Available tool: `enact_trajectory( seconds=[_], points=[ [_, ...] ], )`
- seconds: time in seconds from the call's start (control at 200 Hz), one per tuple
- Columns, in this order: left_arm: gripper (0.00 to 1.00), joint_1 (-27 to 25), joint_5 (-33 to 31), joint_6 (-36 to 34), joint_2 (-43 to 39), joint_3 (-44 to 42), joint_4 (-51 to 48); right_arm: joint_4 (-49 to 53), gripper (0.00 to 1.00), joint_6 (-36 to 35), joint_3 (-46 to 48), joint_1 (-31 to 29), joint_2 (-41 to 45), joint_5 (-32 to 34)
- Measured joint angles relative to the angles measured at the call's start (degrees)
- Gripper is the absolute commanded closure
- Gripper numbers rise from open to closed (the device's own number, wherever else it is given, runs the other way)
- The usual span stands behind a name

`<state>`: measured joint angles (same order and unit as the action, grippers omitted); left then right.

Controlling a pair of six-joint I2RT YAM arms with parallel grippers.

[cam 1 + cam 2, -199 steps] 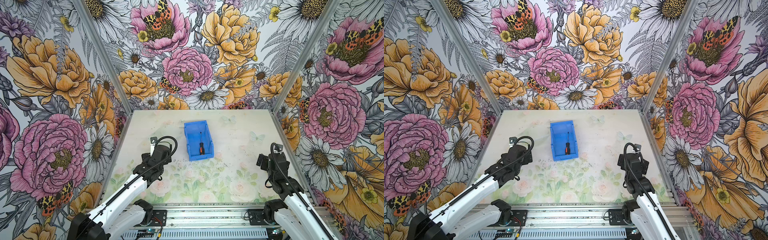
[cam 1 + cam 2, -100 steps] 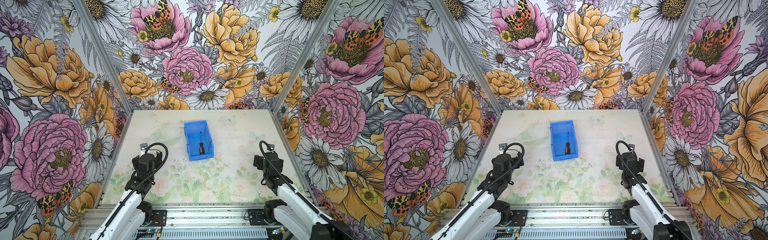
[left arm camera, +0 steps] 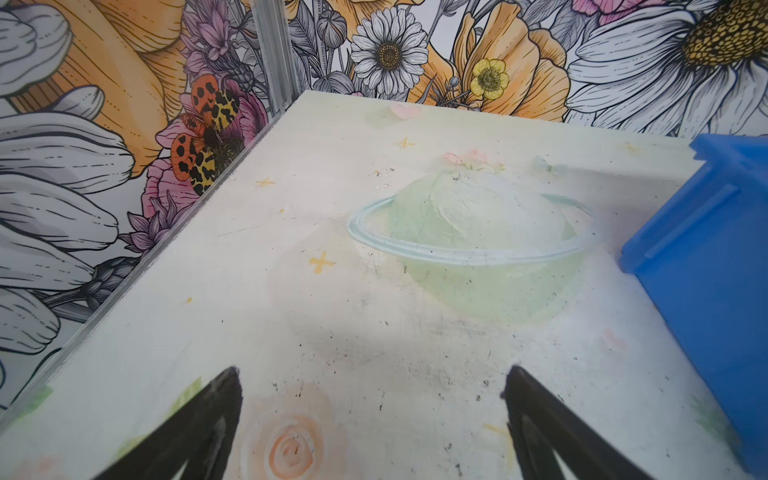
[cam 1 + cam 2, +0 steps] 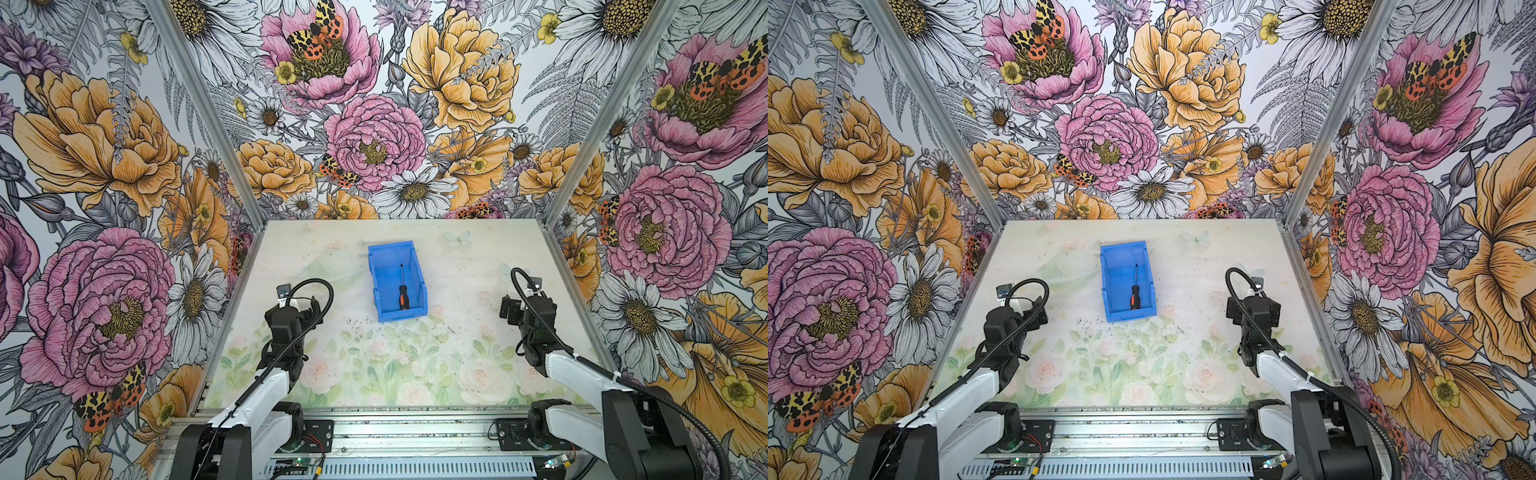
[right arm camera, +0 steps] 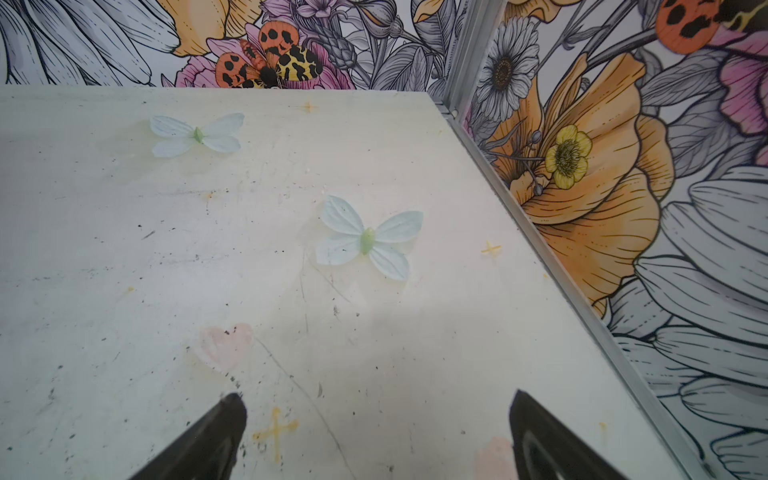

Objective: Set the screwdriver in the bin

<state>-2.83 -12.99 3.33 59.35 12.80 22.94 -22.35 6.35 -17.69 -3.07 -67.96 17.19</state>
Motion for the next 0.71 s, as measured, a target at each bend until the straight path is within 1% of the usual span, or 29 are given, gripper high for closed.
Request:
enact_trajectory(
  seconds=[0.145, 0.275, 0.375, 0.435, 0.495, 0.535, 0.611, 0.706],
  points=[
    [0.01, 0.3, 3.7, -0.9, 8.4, 1.5, 8.4, -4.6, 0.00, 0.0, -2.8, 0.9, -5.7, -1.0],
    [0.01, 1.3, 6.5, -1.6, 14.3, 4.0, 14.3, -7.7, 0.01, 0.0, -5.5, 1.5, -9.4, -1.9],
    [0.01, 1.6, 8.3, -3.2, 17.2, 5.8, 17.4, -9.1, 0.01, 0.1, -7.1, 2.3, -11.4, -3.1],
    [0.01, 1.9, 9.4, -3.8, 19.1, 6.0, 20.9, -9.9, 0.00, 0.2, -7.4, 2.9, -12.0, -4.2],
    [0.01, 2.6, 10.3, -3.9, 22.4, 6.0, 24.6, -11.5, 0.01, 0.2, -7.4, 3.6, -12.8, -5.1],
    [0.01, 3.3, 10.7, -3.9, 25.3, 6.0, 27.2, -14.4, 0.00, 0.2, -7.0, 4.2, -14.0, -5.4],
    [0.01, 4.5, 11.0, -3.7, 28.9, 6.7, 27.0, -18.4, 0.00, 0.1, -6.5, 4.7, -17.2, -6.6],
    [0.01, 4.9, 11.0, -3.5, 29.7, 7.1, 27.5, -19.9, 0.00, 0.0, -5.9, 4.5, -19.5, -7.3]
  ],
)
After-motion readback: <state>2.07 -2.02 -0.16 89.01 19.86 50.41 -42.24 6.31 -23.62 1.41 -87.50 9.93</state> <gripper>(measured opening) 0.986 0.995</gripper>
